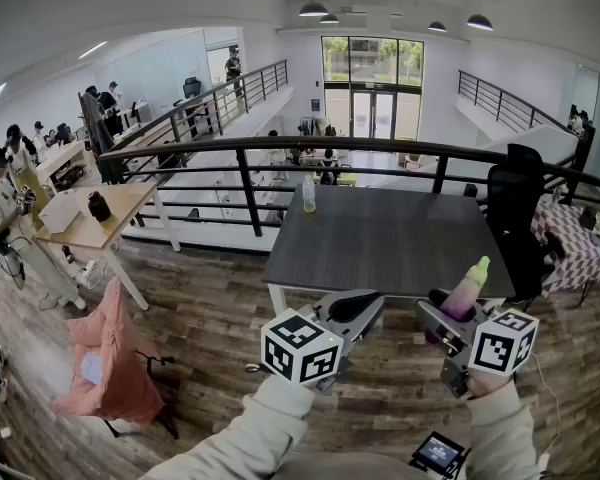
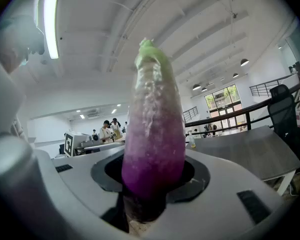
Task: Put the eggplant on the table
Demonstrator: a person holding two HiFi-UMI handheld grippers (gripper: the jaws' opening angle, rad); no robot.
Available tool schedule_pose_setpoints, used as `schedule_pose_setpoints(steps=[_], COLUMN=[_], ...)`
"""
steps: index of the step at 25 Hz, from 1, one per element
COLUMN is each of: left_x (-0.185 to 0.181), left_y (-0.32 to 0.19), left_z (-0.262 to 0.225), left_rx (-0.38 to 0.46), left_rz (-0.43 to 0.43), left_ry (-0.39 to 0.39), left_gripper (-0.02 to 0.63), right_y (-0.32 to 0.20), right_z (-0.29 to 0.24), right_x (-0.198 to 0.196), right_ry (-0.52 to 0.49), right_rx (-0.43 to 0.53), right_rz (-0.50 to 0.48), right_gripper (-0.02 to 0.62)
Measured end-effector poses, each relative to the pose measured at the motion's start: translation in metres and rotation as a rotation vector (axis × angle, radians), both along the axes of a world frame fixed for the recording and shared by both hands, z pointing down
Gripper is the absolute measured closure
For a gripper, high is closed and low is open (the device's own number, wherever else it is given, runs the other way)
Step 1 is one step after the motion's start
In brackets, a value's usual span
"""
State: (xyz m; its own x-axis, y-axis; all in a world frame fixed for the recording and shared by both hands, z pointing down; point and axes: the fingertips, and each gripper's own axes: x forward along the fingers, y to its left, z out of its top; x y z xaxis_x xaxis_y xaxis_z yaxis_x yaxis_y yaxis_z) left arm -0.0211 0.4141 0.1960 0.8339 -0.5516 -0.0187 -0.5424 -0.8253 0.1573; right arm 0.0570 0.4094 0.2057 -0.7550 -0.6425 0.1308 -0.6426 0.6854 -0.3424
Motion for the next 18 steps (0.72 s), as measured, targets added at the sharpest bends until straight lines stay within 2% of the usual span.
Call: schedule_pose_setpoints(steps=[6,11,18], left_x=[-0.003,-0.001,0.010], left_y=[-0.010,-0.012,-0.015], left_z=[-0.005,0.001,-0.009], left_rx=[0.007,-0.009,0.024], left_rz=[-0.008,0.019,-0.017], left_ry=[0.005,-0.036,-0.023], left_gripper=[0.600,0.600,0.600], right_y=[-0.004,-0.003,-0.002], right_z=[0.005,0.009,0.010], right_x=[0.001,0.008,0.033], right_ry=[0.064,0.039,0.047], right_rx=[0.000,-0.038,-0.037], right_rz=[0.008,-0.013,0.006], right_gripper=[0.402,0.402,0.402])
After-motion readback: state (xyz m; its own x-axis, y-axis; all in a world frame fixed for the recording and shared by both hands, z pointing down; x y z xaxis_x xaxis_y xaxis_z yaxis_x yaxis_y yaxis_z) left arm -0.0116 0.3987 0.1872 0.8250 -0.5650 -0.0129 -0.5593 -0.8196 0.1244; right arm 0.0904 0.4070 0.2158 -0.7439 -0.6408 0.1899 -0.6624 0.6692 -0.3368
